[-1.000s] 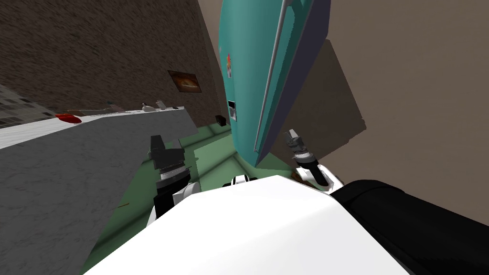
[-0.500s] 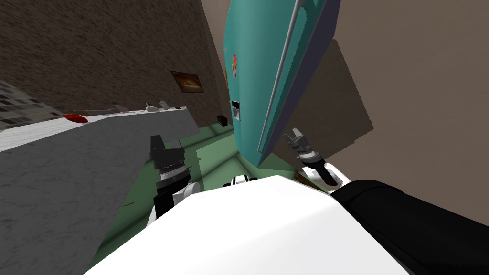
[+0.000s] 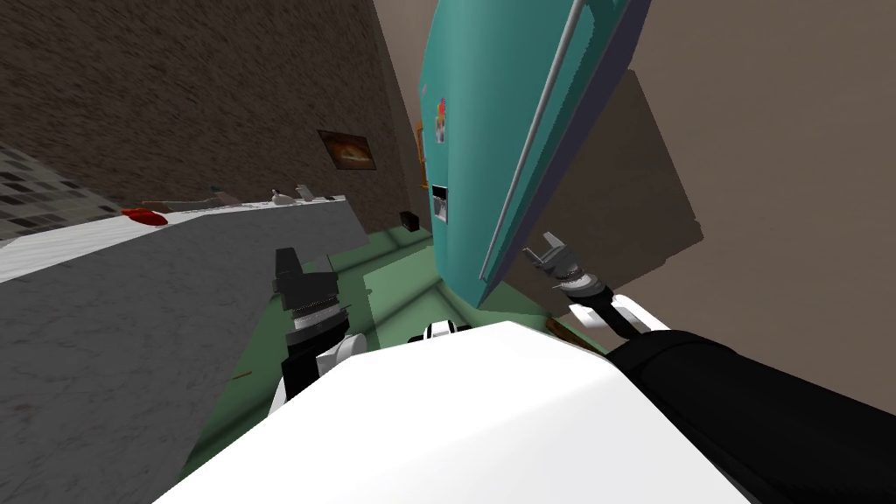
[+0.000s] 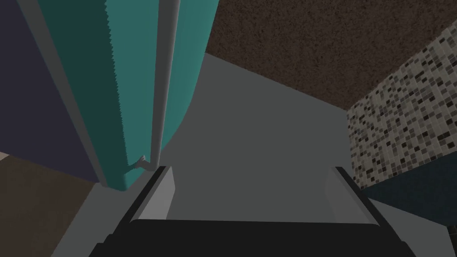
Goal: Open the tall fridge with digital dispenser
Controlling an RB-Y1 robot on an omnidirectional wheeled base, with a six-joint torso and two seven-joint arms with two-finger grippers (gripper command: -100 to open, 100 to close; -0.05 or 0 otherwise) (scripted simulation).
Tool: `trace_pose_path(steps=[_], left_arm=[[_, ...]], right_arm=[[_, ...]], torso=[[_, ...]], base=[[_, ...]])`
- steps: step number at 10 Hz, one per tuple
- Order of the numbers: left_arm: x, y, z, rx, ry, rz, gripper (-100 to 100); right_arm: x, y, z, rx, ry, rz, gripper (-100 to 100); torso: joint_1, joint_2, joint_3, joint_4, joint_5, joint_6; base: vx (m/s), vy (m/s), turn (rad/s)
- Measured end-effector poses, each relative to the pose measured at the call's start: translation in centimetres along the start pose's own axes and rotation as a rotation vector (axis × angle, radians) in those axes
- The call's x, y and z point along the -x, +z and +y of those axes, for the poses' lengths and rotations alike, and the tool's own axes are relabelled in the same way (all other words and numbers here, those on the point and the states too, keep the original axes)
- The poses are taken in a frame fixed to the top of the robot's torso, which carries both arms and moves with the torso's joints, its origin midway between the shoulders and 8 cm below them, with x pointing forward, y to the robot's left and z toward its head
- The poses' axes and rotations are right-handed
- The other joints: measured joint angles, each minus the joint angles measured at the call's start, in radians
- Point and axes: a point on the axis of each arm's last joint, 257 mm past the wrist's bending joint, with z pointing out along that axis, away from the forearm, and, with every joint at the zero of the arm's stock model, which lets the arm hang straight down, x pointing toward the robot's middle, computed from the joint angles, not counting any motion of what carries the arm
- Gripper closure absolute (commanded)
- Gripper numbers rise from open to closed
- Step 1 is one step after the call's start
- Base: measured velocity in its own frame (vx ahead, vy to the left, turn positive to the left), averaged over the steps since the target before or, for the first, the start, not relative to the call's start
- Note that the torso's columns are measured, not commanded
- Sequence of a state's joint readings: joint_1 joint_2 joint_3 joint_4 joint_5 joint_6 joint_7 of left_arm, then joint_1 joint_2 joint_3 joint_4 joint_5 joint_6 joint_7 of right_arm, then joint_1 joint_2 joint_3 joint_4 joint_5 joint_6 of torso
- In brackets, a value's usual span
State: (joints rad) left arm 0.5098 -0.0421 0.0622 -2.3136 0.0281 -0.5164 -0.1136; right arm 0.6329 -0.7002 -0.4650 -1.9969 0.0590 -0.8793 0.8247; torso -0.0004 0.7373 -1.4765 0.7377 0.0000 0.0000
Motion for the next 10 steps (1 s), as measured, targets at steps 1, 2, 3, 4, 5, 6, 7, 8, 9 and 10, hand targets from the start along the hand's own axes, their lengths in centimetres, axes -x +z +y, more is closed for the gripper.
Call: trace_pose_path(steps=[1, 2, 3, 4, 5, 6, 7, 8, 9, 10], left_arm=[[0.0, 0.0, 0.0, 0.0, 0.0, 0.0, 0], [0.0, 0.0, 0.0, 0.0, 0.0, 0.0, 0], [0.0, 0.0, 0.0, 0.0, 0.0, 0.0, 0], [0.0, 0.0, 0.0, 0.0, 0.0, 0.0, 0], [0.0, 0.0, 0.0, 0.0, 0.0, 0.0, 0], [0.0, 0.0, 0.0, 0.0, 0.0, 0.0, 0], [0.0, 0.0, 0.0, 0.0, 0.0, 0.0, 0], [0.0, 0.0, 0.0, 0.0, 0.0, 0.0, 0], [0.0, 0.0, 0.0, 0.0, 0.0, 0.0, 0], [0.0, 0.0, 0.0, 0.0, 0.0, 0.0, 0]], right_arm=[[0.1, -0.1, -0.4, 0.025, -0.053, 0.013, -100], [0.1, -0.2, -0.5, 0.038, -0.086, 0.019, -100], [0.3, -0.3, -0.8, 0.06, -0.134, 0.031, -100], [0.3, -0.6, -1.4, 0.085, -0.193, 0.046, -100], [0.4, -0.6, -1.6, 0.102, -0.229, 0.051, -100], [0.5, -0.6, -2.0, 0.124, -0.277, 0.061, -100], [0.7, -0.7, -2.6, 0.149, -0.333, 0.074, -100], [0.8, -0.8, -2.8, 0.163, -0.366, 0.078, -100], [0.9, -0.9, -3.2, 0.181, -0.41, 0.087, -100], [1.0, -0.9, -3.9, 0.204, -0.464, 0.097, -100]], torso=[[0.0, 0.0, 0.0, 0.0, 0.0, 0.0], [-0.002, 0.002, 0.001, 0.0, -0.001, 0.0], [-0.002, 0.002, 0.001, 0.001, -0.001, 0.0], [0.001, 0.0, 0.0, 0.0, 0.0, 0.0], [0.0, 0.0, 0.0, 0.0, 0.0, 0.0], [0.0, 0.0, 0.0, 0.0, 0.0, 0.0], [0.0, 0.0, 0.0, 0.0, 0.0, 0.0], [-0.001, 0.0, 0.0, 0.0, 0.0, 0.0], [0.0, 0.0, 0.0, 0.0, 0.0, 0.0], [0.001, 0.0, 0.0, 0.0, 0.0, 0.0]], base=[[0.042, 0.075, 0.0], [0.045, 0.068, 0.0], [0.076, 0.095, -0.012], [0.059, 0.069, -0.008], [0.061, 0.058, -0.007], [0.082, 0.061, -0.024], [0.077, 0.041, -0.013], [0.09, 0.042, -0.02], [0.105, 0.059, -0.04], [0.116, 0.041, -0.047]])
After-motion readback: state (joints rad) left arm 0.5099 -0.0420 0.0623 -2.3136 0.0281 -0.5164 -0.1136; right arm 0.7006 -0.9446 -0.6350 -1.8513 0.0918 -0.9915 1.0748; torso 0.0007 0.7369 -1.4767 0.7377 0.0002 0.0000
